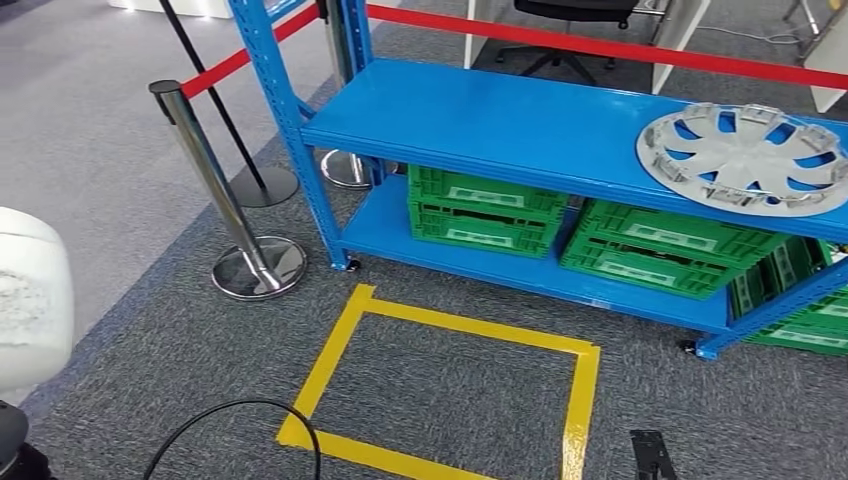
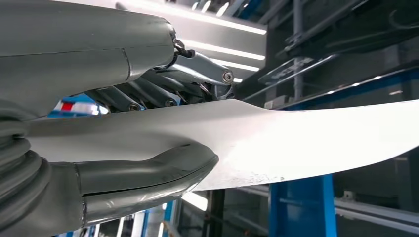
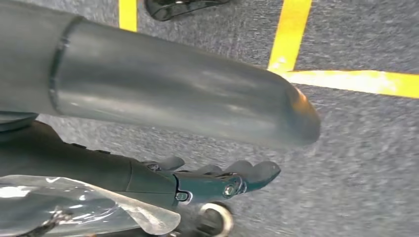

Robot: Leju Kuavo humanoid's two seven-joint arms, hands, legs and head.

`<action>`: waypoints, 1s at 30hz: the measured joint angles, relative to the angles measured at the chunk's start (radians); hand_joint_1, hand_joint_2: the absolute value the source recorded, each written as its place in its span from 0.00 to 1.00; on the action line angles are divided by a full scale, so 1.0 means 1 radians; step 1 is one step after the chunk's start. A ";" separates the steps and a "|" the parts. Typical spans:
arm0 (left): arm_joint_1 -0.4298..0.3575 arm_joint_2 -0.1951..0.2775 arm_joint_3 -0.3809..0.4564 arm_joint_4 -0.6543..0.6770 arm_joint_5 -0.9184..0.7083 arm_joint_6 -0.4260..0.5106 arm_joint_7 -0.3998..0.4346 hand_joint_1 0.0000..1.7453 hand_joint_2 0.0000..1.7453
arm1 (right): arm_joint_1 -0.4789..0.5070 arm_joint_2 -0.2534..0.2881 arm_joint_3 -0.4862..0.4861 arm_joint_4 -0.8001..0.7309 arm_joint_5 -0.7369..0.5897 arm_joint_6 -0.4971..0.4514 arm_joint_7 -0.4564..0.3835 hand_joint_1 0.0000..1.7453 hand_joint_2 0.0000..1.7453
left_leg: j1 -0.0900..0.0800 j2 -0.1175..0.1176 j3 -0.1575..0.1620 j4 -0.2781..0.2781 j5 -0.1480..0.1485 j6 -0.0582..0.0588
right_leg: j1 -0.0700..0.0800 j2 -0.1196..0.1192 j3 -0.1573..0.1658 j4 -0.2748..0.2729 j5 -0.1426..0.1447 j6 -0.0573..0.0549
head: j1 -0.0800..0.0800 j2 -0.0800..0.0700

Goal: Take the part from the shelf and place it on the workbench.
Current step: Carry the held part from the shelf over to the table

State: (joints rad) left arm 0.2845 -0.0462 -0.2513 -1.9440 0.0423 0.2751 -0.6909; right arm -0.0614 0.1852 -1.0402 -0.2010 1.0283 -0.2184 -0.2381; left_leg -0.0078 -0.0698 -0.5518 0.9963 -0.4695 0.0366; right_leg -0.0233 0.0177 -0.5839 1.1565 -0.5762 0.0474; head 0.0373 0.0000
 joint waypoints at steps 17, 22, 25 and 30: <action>-0.002 0.001 0.002 0.000 -0.004 0.005 0.000 1.00 1.00 | 0.000 0.002 0.015 0.000 0.012 -0.018 -0.002 0.00 0.00 | 0.009 0.124 -0.047 0.083 -0.010 -0.057 | -0.007 -0.108 0.070 -0.136 0.030 -0.022 | -0.022 0.000; 0.000 0.001 0.005 -0.002 -0.003 0.005 0.000 1.00 1.00 | -0.005 0.003 0.016 0.000 0.022 -0.021 -0.002 0.00 0.00 | -0.001 0.119 -0.030 0.023 -0.001 -0.022 | -0.003 -0.138 0.077 -0.137 0.015 0.002 | -0.021 0.000; -0.003 -0.002 0.007 -0.005 -0.003 0.005 0.000 1.00 1.00 | -0.005 0.003 0.018 0.000 0.022 -0.024 -0.003 0.00 0.00 | 0.002 0.084 -0.027 0.012 0.007 -0.003 | -0.004 -0.049 0.018 -0.006 -0.061 0.003 | -0.015 0.000; -0.002 -0.002 0.008 -0.005 -0.003 0.006 0.000 1.00 1.00 | 0.002 0.002 0.021 0.000 0.023 -0.026 -0.002 0.00 0.00 | -0.004 0.009 -0.027 0.019 0.006 0.002 | 0.000 -0.009 -0.040 0.062 -0.026 -0.005 | -0.014 0.000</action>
State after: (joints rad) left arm 0.2824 -0.0484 -0.2428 -1.9490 0.0389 0.2811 -0.6909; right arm -0.0591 0.1877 -1.0190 -0.2010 1.0514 -0.2447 -0.2399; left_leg -0.0119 -0.0611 -0.5786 1.0152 -0.4637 0.0385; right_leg -0.0236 0.0083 -0.6241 1.2189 -0.6026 0.0421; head 0.0231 0.0000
